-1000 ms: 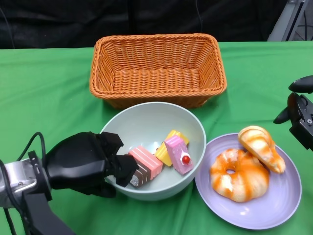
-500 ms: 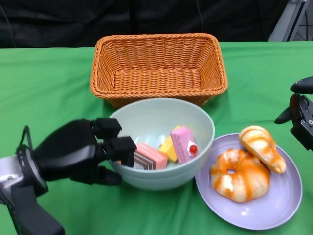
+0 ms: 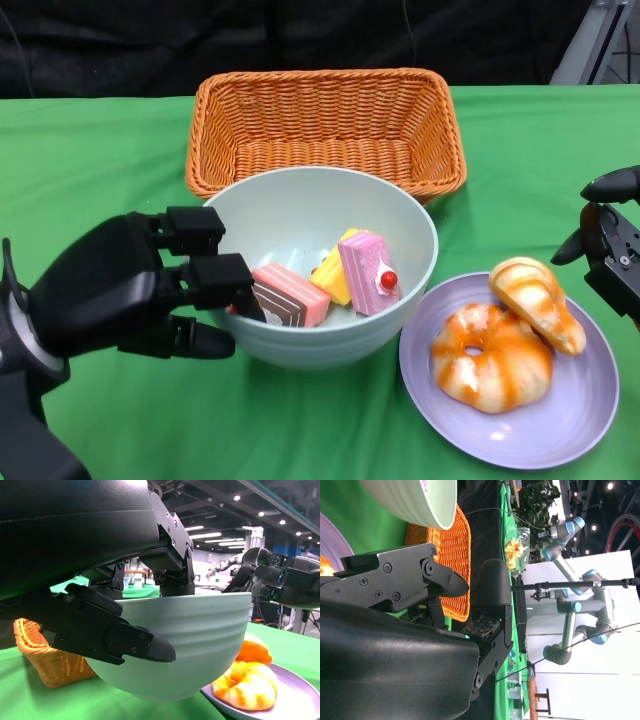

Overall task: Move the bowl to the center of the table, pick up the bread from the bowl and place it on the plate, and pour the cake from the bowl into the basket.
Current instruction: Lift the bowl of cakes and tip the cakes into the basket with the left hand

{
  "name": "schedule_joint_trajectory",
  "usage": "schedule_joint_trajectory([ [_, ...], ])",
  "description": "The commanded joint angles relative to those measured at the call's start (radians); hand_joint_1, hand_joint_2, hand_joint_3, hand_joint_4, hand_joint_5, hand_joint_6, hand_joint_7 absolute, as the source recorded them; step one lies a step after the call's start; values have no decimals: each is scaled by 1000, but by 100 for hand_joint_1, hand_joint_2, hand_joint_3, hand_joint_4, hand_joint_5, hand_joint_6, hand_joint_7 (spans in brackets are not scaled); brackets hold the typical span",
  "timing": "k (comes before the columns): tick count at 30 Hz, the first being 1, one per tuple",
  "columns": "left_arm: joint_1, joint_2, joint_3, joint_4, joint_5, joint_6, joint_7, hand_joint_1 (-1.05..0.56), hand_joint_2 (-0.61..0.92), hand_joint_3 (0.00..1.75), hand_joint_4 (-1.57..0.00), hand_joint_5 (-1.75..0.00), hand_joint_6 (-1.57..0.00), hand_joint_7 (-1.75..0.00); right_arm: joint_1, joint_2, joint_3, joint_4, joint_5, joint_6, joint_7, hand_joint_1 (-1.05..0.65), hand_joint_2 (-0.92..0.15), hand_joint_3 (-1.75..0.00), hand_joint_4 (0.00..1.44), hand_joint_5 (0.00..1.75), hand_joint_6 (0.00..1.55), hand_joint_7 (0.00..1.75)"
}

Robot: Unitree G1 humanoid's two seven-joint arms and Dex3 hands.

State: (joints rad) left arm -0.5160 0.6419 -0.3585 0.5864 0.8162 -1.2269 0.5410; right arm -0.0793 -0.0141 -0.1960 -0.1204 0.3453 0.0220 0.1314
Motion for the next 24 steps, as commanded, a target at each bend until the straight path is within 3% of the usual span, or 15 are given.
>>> schedule_joint_trajectory([
  [1,-14,-5,54,-6,-104,-28,-35,-17,89,48,-71,-173,-82,-111,14,-12,7,-23,-12,28,-10,-2,-88,-71,62,175,51,144],
  [5,-79,-81,75,75,-235,-11,-107,-15,85,60,-72,-172,-83,-108,34,-16,70,-10,-87,8,3,4,-89,-70,63,175,53,146],
  [10,-133,-127,100,133,-277,4,-184,-14,82,60,-69,-174,-81,-106,45,-21,118,15,-152,-46,31,6,-88,-69,63,175,54,147],
  [14,-207,-182,111,226,-263,49,-198,-15,83,55,-71,-166,-84,-103,55,-17,169,38,-210,-83,39,3,-85,-69,62,173,54,148],
  [18,-225,-196,119,259,-255,46,-201,-16,83,55,-70,-166,-83,-106,58,-15,176,41,-219,-89,37,3,-83,-72,62,172,55,147],
  [24,-346,-311,111,412,-287,120,-232,-17,78,64,-69,-173,-84,-101,66,-26,223,95,-291,-183,52,7,-74,-82,64,167,58,141],
])
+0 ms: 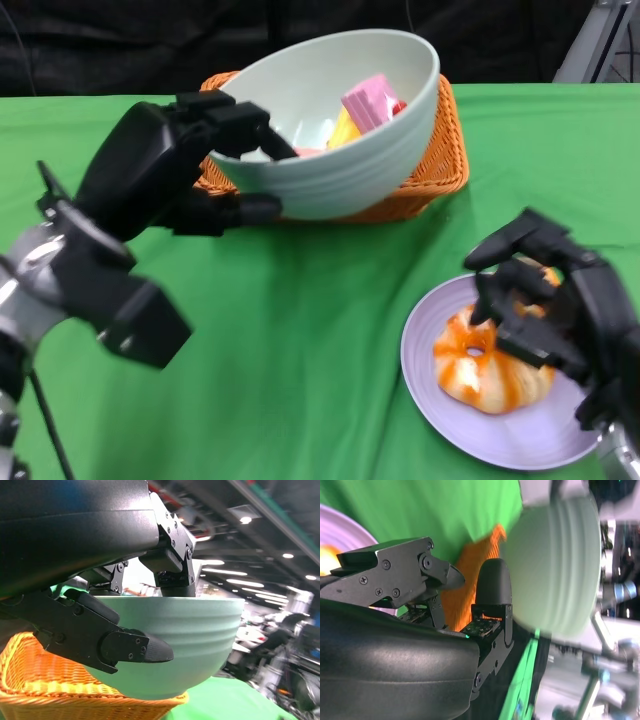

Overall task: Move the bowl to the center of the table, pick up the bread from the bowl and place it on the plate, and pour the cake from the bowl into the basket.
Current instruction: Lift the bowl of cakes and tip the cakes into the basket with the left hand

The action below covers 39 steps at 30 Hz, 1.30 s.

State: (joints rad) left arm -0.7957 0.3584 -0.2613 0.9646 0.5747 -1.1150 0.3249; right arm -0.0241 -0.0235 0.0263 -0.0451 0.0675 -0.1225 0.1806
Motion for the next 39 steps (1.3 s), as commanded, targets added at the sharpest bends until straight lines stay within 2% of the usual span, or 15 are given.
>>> schedule_joint_trajectory([
  [1,-80,-44,17,52,-57,17,-29,-17,77,68,-70,-173,-83,-102,11,-19,4,28,-18,-52,6,8,-73,-83,64,166,59,141],
  [4,-111,-89,24,88,-94,53,-76,-19,72,80,-74,-172,-82,-107,9,-20,11,53,-32,-92,7,10,-72,-86,67,164,60,139],
  [6,-117,-99,28,93,-110,63,-98,-20,72,82,-75,-171,-81,-109,8,-19,12,61,-35,-105,8,11,-71,-87,67,164,61,138],
  [7,-131,-125,35,110,-135,79,-123,-20,72,82,-75,-171,-81,-109,7,-19,14,65,-39,-114,7,11,-71,-88,67,163,62,138],
  [10,-168,-199,65,158,-217,121,-204,-19,70,84,-80,-174,-76,-132,4,-19,20,82,-45,-141,8,9,-65,-98,68,164,62,141],
  [14,-191,-271,142,192,-366,205,-357,-22,71,86,-83,-175,-74,-139,7,-20,32,88,-46,-138,15,11,-59,-110,70,163,63,142],
  [20,-220,-342,260,190,-548,359,-540,-24,73,82,-84,-175,-74,-141,11,-21,45,91,-54,-140,18,11,-57,-112,70,162,64,142],
  [22,-234,-365,304,192,-611,422,-598,-22,72,85,-83,-175,-68,-156,13,-22,49,90,-55,-135,19,10,-56,-113,70,161,63,142],
  [26,-254,-384,354,195,-665,515,-631,-24,71,87,-81,-175,-63,-164,15,-26,55,92,-63,-139,16,11,-56,-114,71,160,64,141],
  [29,-286,-412,447,209,-781,664,-699,-25,66,94,-77,-175,-62,-166,18,-25,59,91,-68,-138,17,12,-57,-115,74,160,64,139],
  [32,-308,-421,511,218,-855,771,-739,-23,65,96,-78,-175,-63,-166,20,-25,60,92,-65,-140,21,13,-57,-114,75,159,65,138],
  [35,-329,-428,578,232,-925,886,-755,-20,62,101,-84,-175,-72,-162,22,-26,63,94,-67,-147,24,13,-58,-114,75,159,65,137],
  [39,-331,-436,618,228,-962,948,-757,-15,61,103,-84,-175,-72,-162,25,-26,64,95,-70,-157,22,12,-59,-112,75,158,64,137],
])
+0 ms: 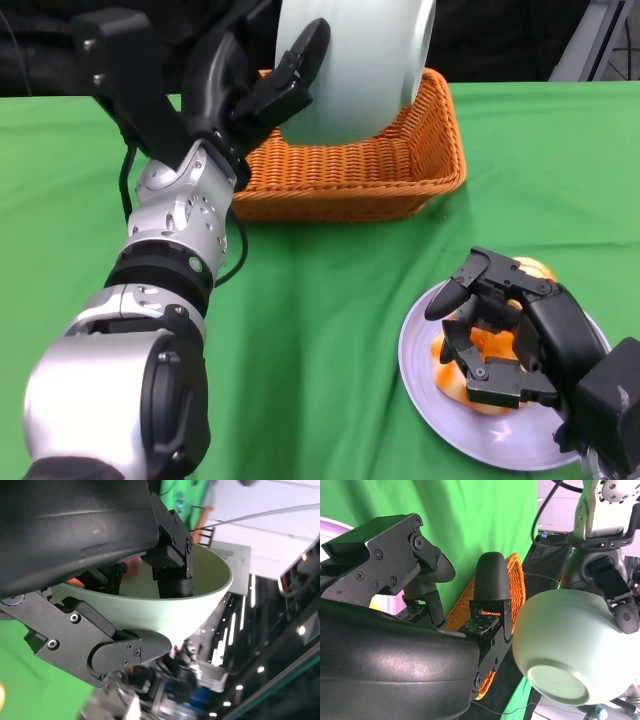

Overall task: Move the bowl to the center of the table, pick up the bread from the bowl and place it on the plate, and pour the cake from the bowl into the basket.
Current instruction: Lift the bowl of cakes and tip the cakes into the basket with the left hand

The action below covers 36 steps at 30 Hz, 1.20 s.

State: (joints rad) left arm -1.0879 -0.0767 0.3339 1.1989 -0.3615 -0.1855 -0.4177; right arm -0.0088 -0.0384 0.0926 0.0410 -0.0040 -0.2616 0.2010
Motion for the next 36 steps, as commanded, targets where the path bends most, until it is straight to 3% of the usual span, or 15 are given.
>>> schedule_joint_trajectory([
  [1,-36,-9,43,-5,-47,42,-17,-15,61,104,-84,-175,-72,-161,12,-12,-1,6,2,-17,2,12,-59,-112,75,157,64,137],
  [9,-42,-23,144,1,-159,225,-38,-14,66,107,-82,-175,-65,-174,16,-17,-2,2,1,-22,3,10,-58,-112,75,158,65,137],
  [17,-54,-16,234,15,-263,399,-57,-16,57,107,-79,-175,-59,-175,16,-16,1,3,-3,-33,-1,10,-58,-112,76,157,65,136],
  [21,-59,6,265,33,-296,500,-118,-25,65,89,-80,-175,-62,-175,13,-14,0,11,5,-40,4,10,-57,-113,76,157,66,136],
  [25,-65,29,292,50,-321,580,-163,-30,86,43,-83,-175,-66,-175,14,-13,0,15,11,-43,9,11,-57,-113,76,158,65,136],
  [26,-66,33,297,53,-325,594,-172,-31,89,39,-83,-175,-67,-175,14,-13,-1,16,13,-43,12,11,-57,-113,76,158,65,136],
  [31,-63,44,282,52,-306,607,-225,-32,92,32,-83,-175,-66,-175,14,-11,-2,19,15,-42,14,11,-58,-112,75,157,65,136],
  [35,-63,39,211,25,-241,534,-278,-27,91,32,-81,-175,-64,-175,10,-15,-3,30,11,-55,16,12,-58,-113,77,157,66,136],
  [36,-64,38,203,21,-235,525,-287,-26,83,47,-81,-175,-64,-175,9,-15,-3,33,11,-59,17,13,-58,-113,77,156,66,135],
])
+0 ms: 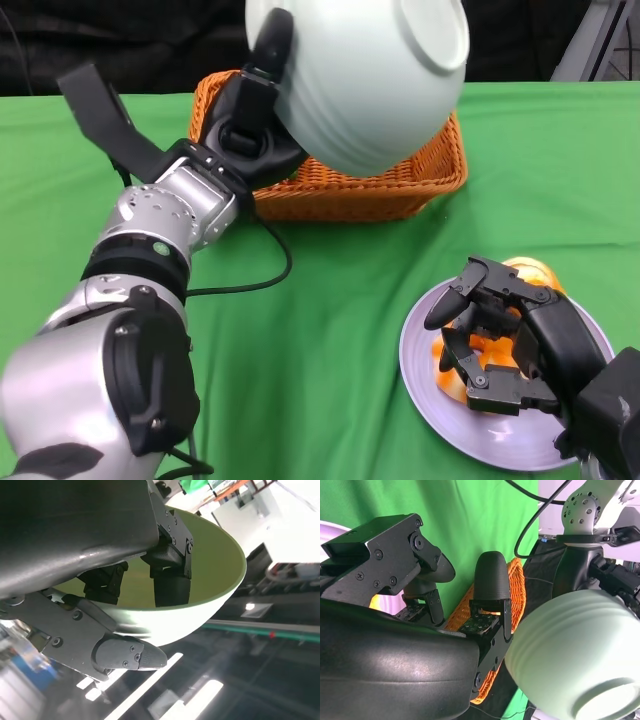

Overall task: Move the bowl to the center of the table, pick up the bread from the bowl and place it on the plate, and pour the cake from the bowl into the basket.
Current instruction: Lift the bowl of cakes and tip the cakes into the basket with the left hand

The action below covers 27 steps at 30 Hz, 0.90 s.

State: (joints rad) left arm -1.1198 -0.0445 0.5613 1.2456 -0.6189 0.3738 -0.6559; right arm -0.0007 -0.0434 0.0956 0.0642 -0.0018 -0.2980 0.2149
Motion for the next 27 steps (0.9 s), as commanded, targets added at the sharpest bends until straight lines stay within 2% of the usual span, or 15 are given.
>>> schedule_joint_trajectory([
  [1,-33,4,-32,-29,28,-45,-56,-25,74,64,-82,-175,-65,-175,-1,-10,-6,12,9,-25,3,13,-58,-113,77,156,66,135],
  [2,-32,2,-43,-37,39,-65,-66,-25,67,78,-82,-175,-66,-175,-1,-10,-6,14,8,-26,4,13,-58,-113,77,156,66,135],
  [6,-27,-3,-99,-78,86,-148,-103,-22,54,103,-84,-175,-71,-174,-4,-7,-6,19,10,-27,4,12,-58,-112,76,156,66,135],
  [9,-20,1,-144,-112,123,-202,-122,-21,49,113,-85,-175,-74,-170,-6,-6,-7,21,16,-23,6,12,-58,-113,75,157,66,136],
  [12,-7,7,-190,-152,160,-266,-144,-23,49,113,-85,-175,-75,-167,-5,-7,-7,20,12,-18,5,12,-58,-114,75,157,65,137],
  [13,-1,9,-206,-167,172,-289,-155,-26,54,102,-85,-175,-75,-165,-5,-8,-7,20,10,-18,4,12,-58,-114,74,157,65,138],
  [15,20,19,-254,-221,214,-357,-183,-27,58,96,-84,-175,-74,-164,-6,-10,-8,23,9,-25,5,12,-58,-113,73,157,65,138],
  [19,64,42,-338,-308,292,-486,-214,-31,51,105,-83,-175,-73,-165,-5,-10,-11,24,16,-23,9,14,-59,-112,70,157,63,141],
  [22,110,57,-399,-362,373,-672,-197,-29,51,105,-83,-175,-72,-163,-4,-12,-12,14,11,-10,7,14,-61,-111,70,158,62,142],
  [25,166,80,-464,-409,487,-865,-117,-29,56,105,-84,-175,-73,-156,-3,-11,-14,9,14,-6,7,14,-63,-107,70,157,62,142],
  [27,208,110,-502,-428,575,-1010,-52,-27,63,97,-84,-175,-72,-151,-4,-9,-16,15,20,-14,11,14,-64,-106,70,157,62,143],
])
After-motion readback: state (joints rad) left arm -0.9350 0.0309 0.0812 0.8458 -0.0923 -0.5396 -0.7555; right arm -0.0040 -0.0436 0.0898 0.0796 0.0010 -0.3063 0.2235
